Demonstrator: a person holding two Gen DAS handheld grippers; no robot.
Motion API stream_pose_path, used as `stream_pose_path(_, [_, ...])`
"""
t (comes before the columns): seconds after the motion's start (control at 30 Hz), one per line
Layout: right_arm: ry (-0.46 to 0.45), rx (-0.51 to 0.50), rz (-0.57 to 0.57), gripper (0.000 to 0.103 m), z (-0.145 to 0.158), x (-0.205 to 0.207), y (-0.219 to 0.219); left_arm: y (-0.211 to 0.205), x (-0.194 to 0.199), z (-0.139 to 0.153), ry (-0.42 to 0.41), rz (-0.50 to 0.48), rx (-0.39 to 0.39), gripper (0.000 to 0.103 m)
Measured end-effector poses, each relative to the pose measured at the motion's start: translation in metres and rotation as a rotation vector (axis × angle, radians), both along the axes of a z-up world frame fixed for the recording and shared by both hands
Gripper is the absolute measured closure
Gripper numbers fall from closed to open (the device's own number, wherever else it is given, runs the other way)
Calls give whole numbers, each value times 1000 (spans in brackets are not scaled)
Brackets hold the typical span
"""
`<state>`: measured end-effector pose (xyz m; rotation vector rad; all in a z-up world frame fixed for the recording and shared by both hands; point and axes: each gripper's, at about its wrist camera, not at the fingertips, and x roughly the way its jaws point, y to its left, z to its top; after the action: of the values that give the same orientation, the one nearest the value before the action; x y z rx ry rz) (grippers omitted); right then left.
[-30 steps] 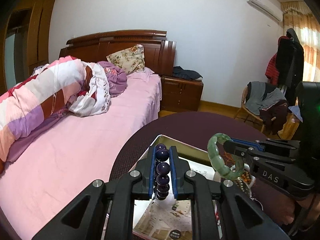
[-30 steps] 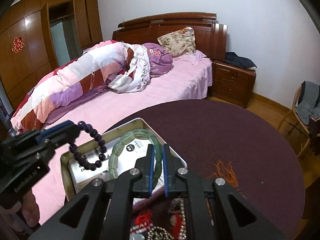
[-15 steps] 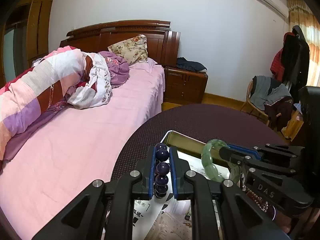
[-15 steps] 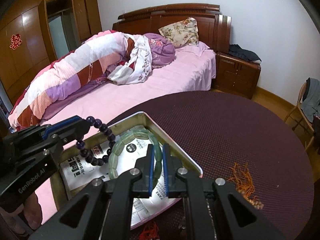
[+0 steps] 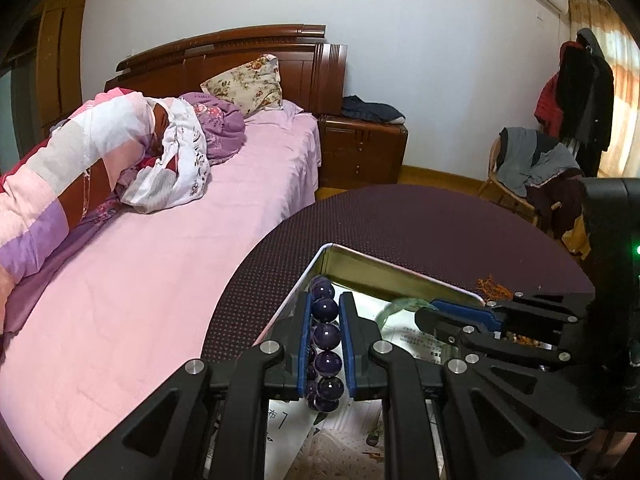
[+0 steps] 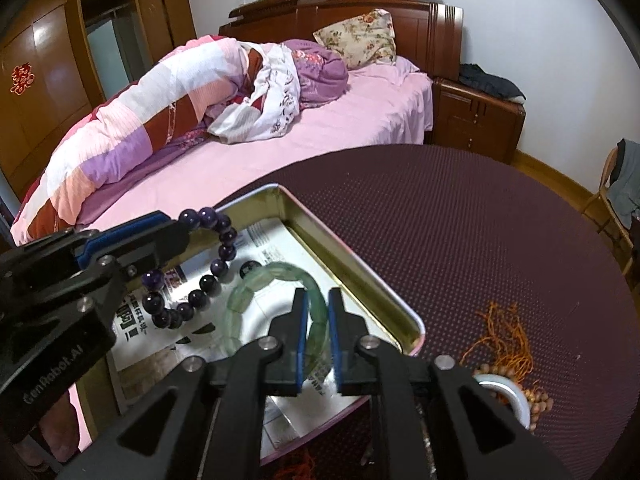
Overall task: Organize jewelry
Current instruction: 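Open the left tool to drop the bracelet into the tin while the right tool releases the green bangle, then grasp the white jade bangle rim with the right tool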
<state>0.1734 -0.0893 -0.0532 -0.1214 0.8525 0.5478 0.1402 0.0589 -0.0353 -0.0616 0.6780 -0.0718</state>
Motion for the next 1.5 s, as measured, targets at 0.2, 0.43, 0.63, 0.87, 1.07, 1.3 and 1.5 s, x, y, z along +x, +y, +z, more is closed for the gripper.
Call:
stream_pose_path(0.2, [22, 52, -10, 48, 1, -1, -10, -5, -7, 7, -43, 47, 47, 32])
stream_pose_path(0.43, [-41, 28, -76, 49, 9, -28, -61, -7, -30, 20, -117, 84, 66, 19])
stream_pose_path(0.63, [1, 38, -215, 51, 1, -34, -121, -23, -43, 12, -121, 83, 68, 19])
stream_pose_path(0.87, [24, 8, -234, 68, -11, -26, -123, -33, -47, 6, -91, 70, 71, 19])
stream_pose_path(1.07, [37, 11, -241, 72, -20, -18, -119, -45, -49, 2, -77, 41, 54, 19])
stream_pose_path(1.3, [78, 69, -228, 87, -22, -16, -129, -53, -51, 2, -68, 12, 42, 19])
stream_pose_path(1.5, [41, 95, -255, 87, -20, -30, -139, -54, -55, 4, -68, 8, 36, 19])
